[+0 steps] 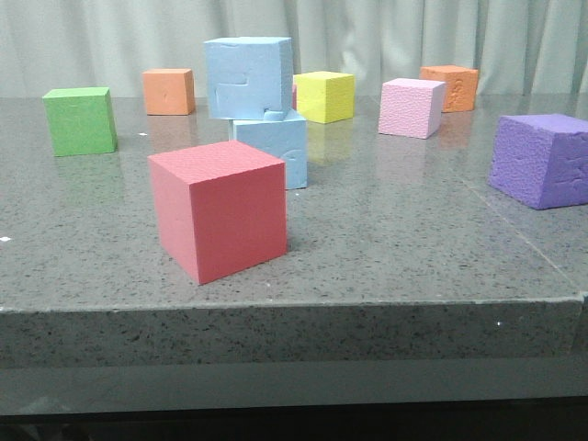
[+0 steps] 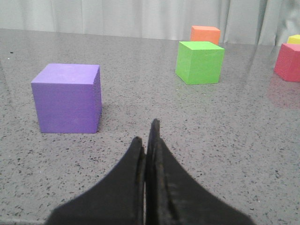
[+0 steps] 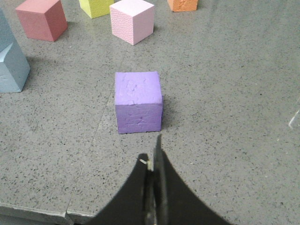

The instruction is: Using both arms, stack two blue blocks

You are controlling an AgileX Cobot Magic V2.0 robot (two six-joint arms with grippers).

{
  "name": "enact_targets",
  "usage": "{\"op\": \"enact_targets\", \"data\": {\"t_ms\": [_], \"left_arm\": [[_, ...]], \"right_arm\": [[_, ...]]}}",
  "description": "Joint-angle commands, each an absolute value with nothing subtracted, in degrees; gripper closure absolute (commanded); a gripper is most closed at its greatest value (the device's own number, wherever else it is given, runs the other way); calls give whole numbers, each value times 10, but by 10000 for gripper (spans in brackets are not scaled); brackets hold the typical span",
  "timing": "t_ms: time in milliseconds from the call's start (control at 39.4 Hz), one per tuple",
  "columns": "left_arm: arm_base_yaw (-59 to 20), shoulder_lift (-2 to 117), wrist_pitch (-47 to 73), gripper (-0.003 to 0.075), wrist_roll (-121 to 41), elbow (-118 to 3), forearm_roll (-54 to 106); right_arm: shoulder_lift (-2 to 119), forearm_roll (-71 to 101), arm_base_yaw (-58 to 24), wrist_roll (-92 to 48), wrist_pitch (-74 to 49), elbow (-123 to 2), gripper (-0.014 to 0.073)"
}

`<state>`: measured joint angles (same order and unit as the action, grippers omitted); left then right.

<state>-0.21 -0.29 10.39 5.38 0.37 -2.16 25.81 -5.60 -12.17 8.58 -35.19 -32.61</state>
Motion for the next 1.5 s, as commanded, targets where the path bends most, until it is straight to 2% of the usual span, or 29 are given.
{"op": "enact_targets", "data": {"t_ms": [0,989,1294,1471], "left_arm": [[-2,-14,52,741,55,5,-17],[-2,-14,52,741,55,5,-17],[-2,-14,51,741,55,5,-17],[-2,-14,51,741,55,5,-17]], "right_arm": [[261,-60,-118,79,-304,-341,661],[260,-87,-116,78,-287,-328,661],[161,9,-64,-52,-118,-201,661],[69,53,-40,-52,-109,-103,661]]}}
